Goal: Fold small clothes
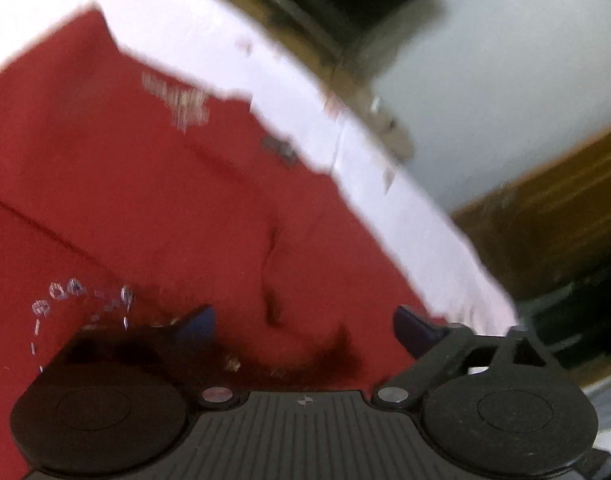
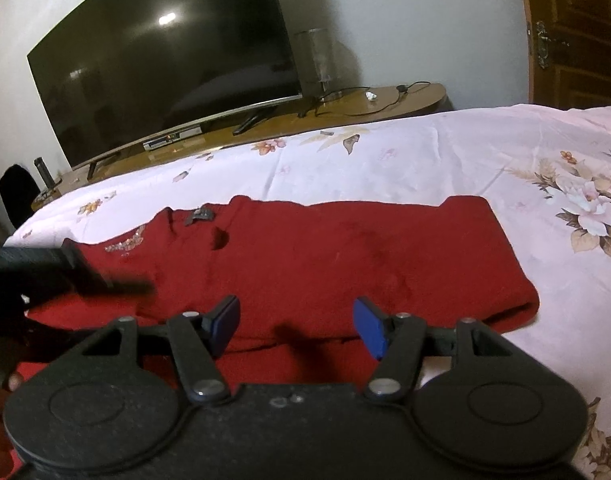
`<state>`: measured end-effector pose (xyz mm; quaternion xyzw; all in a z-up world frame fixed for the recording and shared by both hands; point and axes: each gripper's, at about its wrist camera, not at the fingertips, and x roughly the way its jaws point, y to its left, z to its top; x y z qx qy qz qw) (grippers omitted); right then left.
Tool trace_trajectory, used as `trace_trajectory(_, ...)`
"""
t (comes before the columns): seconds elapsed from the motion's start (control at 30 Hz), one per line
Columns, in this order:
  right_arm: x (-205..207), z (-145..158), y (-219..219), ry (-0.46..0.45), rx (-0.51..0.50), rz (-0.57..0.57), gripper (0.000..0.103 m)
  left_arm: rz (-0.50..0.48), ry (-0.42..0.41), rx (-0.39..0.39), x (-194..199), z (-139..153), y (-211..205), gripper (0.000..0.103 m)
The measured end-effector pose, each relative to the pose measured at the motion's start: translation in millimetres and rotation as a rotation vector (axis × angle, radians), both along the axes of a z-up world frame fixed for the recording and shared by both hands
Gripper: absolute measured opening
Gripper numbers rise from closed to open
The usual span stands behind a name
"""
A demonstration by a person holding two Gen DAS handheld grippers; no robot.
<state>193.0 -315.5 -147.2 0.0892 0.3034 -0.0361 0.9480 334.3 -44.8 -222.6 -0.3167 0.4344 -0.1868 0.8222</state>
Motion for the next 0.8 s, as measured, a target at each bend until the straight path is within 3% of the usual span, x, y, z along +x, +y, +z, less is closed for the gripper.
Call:
trace_trajectory(0.07, 1, -1, 1, 0.004, 0.003, 0.007, 0.063, -0.012, -0.023, 0.009, -2, 6, 0, 0.103)
trace_trajectory(0.2, 3, -1, 1, 0.004, 0.014, 0.010, 0.063, -0.021, 0.055, -0.055, 5, -8, 0, 0.102)
trace_trajectory(0.27, 3, -1, 1, 0.001, 0.013, 0.010, 0.063, -0.011, 0.076, -0.089, 4, -15, -2, 0.089)
trace_trajectory(0.33, 3, -1, 0, 0.001, 0.013, 0.012, 0.063, -0.020, 0.067, -0.105, 1, -16, -4, 0.070)
trace_trajectory(0.37, 3, -2, 0, 0.002, 0.011, 0.012, 0.063, -0.028, 0.067, -0.117, 0, -17, -5, 0.066)
trace_trajectory(0.57, 3, -4, -2, 0.006, 0.020, 0.008, 0.063, -0.001, 0.067, -0.121, 8, -26, -12, 0.064)
trace_trajectory(0.6, 3, -4, -2, 0.005, 0.016, 0.009, 0.063, 0.002, 0.051, -0.118, 8, -25, -16, 0.052)
trace_trajectory(0.63, 3, -4, -2, 0.006, 0.016, 0.009, 0.063, -0.003, 0.040, -0.113, 9, -24, -18, 0.018)
trace_trajectory(0.67, 2, -5, -2, 0.006, 0.015, 0.007, 0.063, -0.011, 0.045, -0.105, 12, -24, -20, 0.004)
trace_trajectory(0.8, 3, -3, -3, -0.002, 0.006, -0.006, 0.063, 0.006, 0.021, -0.062, 14, -19, -21, 0.003)
